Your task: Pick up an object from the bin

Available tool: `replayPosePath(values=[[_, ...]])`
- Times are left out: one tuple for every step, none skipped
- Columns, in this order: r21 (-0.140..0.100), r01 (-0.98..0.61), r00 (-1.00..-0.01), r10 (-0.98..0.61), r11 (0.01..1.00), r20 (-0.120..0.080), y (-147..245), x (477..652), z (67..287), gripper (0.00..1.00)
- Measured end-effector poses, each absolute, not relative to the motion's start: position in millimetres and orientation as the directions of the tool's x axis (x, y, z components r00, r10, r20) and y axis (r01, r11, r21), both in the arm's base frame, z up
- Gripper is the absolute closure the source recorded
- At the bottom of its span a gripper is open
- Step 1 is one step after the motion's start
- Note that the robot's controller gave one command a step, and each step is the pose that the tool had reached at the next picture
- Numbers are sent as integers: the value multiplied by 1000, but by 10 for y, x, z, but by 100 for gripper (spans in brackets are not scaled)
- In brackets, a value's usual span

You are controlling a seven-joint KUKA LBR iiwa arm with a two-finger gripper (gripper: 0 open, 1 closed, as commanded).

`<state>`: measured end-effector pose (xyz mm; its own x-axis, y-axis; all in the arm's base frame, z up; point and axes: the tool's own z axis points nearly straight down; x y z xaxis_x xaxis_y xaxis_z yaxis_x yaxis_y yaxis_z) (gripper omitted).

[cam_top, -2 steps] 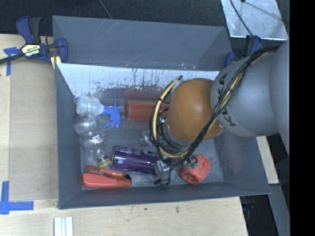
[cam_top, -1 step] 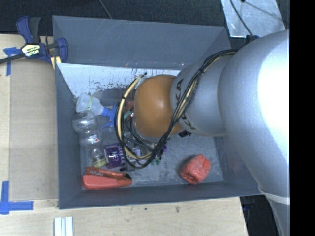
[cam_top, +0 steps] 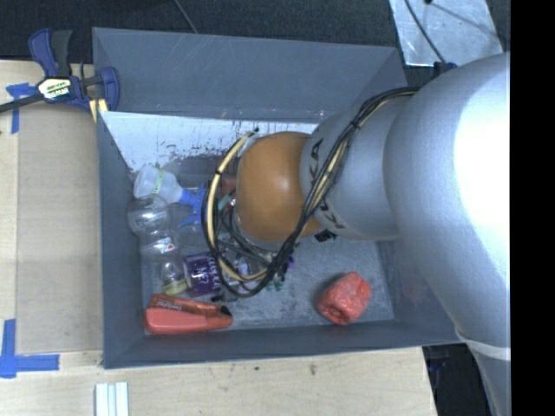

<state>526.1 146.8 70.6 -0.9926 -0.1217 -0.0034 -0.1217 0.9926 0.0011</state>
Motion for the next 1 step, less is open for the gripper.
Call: replayPosePath(values=[[0, -150, -989, -150, 989, -2, 1509, 5428, 2026, 100]])
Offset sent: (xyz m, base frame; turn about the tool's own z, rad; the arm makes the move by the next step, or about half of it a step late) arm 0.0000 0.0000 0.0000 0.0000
